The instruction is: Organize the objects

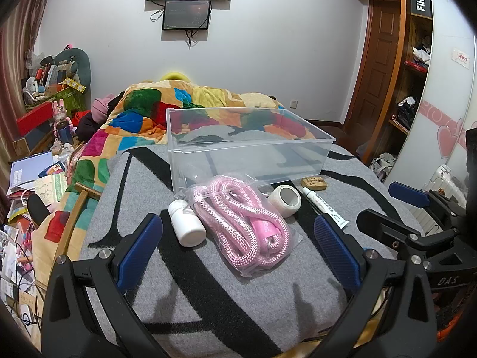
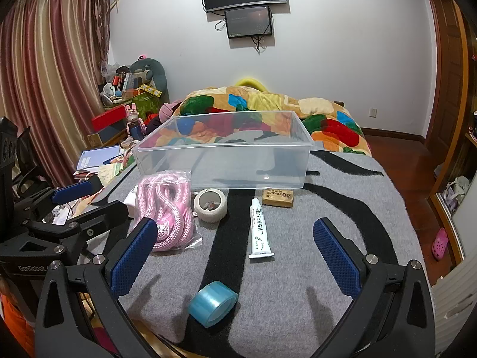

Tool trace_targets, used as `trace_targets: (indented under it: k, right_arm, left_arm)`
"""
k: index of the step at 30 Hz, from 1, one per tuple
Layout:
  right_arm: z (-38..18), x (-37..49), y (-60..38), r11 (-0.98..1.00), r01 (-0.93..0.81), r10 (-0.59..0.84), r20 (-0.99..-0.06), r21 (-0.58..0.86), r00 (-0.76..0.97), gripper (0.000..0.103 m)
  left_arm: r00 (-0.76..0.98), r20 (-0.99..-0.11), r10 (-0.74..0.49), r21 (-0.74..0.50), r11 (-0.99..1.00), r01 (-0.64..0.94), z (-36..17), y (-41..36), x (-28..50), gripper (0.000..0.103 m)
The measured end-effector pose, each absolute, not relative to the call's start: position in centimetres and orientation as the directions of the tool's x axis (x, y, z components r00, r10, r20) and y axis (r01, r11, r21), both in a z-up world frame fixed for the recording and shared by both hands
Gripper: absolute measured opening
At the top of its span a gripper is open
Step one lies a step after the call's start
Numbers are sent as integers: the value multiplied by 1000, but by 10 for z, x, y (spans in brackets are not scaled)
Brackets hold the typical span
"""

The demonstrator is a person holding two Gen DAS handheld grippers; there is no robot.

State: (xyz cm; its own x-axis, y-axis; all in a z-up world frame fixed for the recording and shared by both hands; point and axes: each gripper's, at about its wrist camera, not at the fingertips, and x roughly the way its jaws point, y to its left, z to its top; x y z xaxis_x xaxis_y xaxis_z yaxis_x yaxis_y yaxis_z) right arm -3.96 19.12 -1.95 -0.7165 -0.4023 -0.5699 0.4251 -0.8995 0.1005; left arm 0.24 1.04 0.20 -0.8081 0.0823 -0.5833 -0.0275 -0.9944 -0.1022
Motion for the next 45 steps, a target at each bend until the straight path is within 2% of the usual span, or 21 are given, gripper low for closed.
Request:
trace_targets:
  k: [45]
  right_arm:
    - [-20,-38,192,-898,423,-410,-574,119,-709,103]
  left_arm:
    - [-801,-591,97,-120,-992,-32,1,11,4,103]
